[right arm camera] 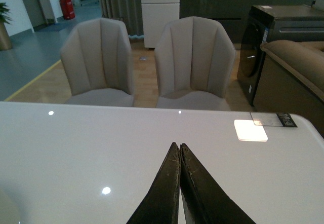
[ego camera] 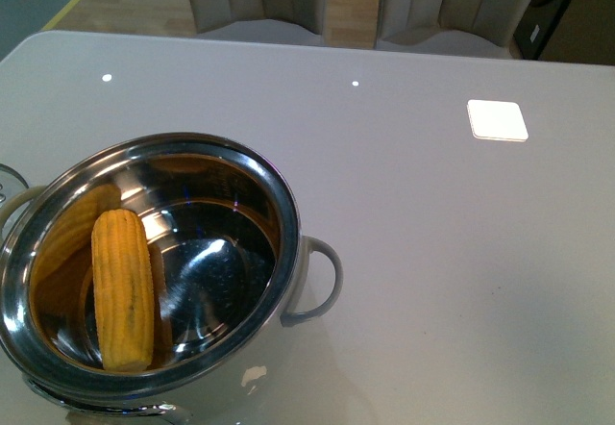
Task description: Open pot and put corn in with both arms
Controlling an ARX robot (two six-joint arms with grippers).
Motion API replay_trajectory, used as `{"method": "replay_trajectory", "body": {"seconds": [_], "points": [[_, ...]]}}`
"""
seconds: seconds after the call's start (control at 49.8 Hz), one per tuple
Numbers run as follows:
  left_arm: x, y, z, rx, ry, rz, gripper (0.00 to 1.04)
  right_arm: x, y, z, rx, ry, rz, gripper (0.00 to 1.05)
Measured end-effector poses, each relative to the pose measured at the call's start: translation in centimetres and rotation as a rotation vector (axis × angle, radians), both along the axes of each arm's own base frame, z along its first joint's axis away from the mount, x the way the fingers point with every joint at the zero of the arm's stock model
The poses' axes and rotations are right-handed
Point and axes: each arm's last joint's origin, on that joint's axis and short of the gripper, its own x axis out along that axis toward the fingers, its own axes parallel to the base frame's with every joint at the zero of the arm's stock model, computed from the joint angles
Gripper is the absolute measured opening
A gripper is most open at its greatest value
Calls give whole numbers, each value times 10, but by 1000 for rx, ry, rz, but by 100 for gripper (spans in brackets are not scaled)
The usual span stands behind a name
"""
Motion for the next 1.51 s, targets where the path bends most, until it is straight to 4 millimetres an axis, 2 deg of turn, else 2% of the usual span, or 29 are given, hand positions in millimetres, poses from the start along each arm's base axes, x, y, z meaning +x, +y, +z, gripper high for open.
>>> {"method": "replay_trajectory", "body": {"seconds": [0.562,0.703,1.325,1.345,1.446,1.486,1.506], "points": [[0,0,0,0,0,0,98,-10,0,0,0,0,0,2],[0,0,0,0,0,0,98,-20,0,-3,-1,7,1,2],[0,0,0,0,0,0,98,-21,0,-3,-1,5,0,2],[0,0,0,0,0,0,98,-21,0,-3,-2,5,0,3],[0,0,0,0,0,0,98,-21,0,-3,-2,5,0,25],[0,0,0,0,0,0,98,-21,0,-3,-2,5,0,30],[0,0,0,0,0,0,98,-21,0,-3,-2,5,0,36]]}}
